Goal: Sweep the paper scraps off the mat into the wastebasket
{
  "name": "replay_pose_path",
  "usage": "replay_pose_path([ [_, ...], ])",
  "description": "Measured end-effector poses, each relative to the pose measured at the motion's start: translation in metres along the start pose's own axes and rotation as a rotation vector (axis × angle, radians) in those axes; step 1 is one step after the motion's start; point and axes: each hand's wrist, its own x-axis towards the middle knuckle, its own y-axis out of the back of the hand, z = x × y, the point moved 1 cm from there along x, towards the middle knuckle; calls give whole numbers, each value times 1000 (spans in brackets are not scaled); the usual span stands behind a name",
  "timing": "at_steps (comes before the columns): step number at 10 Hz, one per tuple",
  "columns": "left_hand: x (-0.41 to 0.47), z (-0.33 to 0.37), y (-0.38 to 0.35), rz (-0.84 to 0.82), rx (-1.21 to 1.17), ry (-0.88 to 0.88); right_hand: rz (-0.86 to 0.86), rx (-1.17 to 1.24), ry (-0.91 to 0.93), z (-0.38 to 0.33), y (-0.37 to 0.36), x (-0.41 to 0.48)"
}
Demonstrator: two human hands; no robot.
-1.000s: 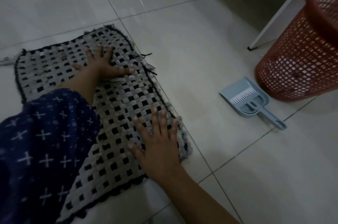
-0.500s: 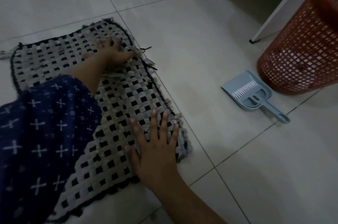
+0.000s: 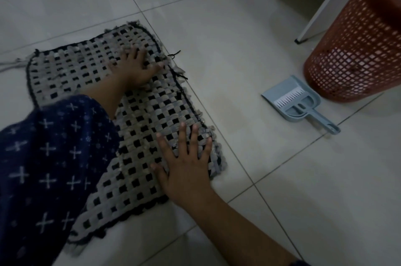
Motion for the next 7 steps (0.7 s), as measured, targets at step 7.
replay_pose_path([
  [7, -182, 328, 91, 445, -33, -771, 598, -147, -409, 168, 303, -40],
])
